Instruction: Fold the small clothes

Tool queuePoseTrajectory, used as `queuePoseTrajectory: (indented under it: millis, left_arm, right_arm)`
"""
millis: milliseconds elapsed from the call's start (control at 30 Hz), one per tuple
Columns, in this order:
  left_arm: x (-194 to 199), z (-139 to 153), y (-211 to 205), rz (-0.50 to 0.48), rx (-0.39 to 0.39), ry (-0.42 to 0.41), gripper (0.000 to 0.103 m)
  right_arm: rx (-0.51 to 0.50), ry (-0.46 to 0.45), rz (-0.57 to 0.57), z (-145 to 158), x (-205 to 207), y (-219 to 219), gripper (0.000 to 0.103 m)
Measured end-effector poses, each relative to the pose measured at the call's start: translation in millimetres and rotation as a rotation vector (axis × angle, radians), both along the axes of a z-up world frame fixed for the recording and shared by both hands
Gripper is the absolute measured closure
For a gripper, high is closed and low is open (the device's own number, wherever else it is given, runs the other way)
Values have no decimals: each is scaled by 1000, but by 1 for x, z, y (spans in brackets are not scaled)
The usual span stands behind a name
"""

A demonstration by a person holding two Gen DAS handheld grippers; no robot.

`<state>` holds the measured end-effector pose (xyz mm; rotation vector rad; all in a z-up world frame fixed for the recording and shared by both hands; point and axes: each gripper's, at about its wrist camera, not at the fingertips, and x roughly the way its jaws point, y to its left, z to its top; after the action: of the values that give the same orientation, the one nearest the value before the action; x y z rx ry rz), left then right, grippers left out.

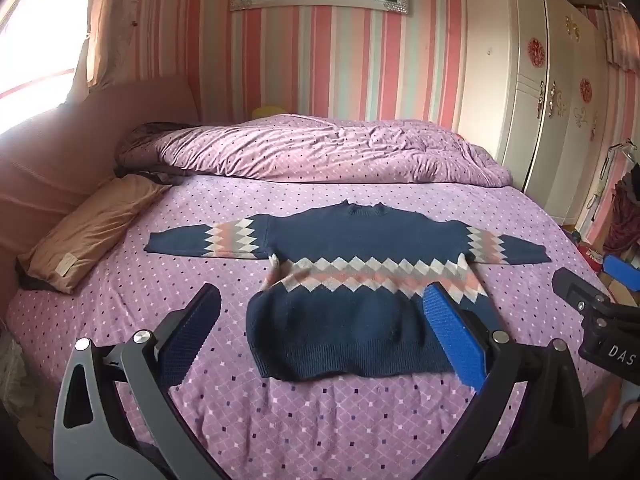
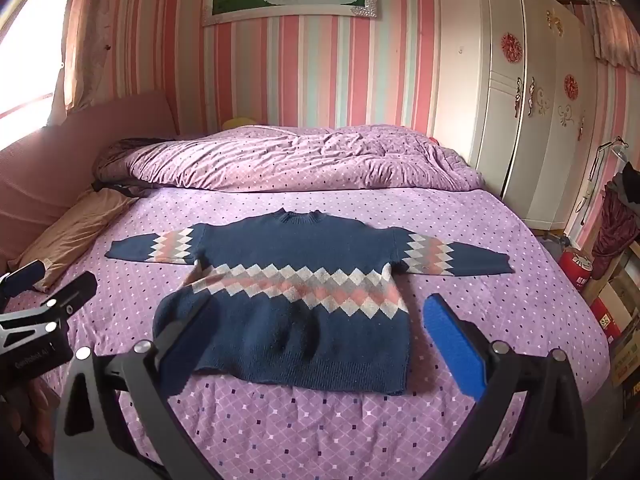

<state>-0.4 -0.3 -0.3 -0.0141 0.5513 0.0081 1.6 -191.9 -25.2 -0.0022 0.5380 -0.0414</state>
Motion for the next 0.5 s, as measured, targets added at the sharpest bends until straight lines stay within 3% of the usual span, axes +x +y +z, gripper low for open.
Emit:
queuePoseTrajectory:
  millis: [200, 500]
  left_arm:
    - [0, 0, 0, -6, -12, 4, 3]
    - [6, -4, 6, 1, -36, 13, 3]
  right_arm:
    - [-15, 20, -6, -2, 3, 2, 2]
    - [43, 14, 48, -3, 5, 5, 2]
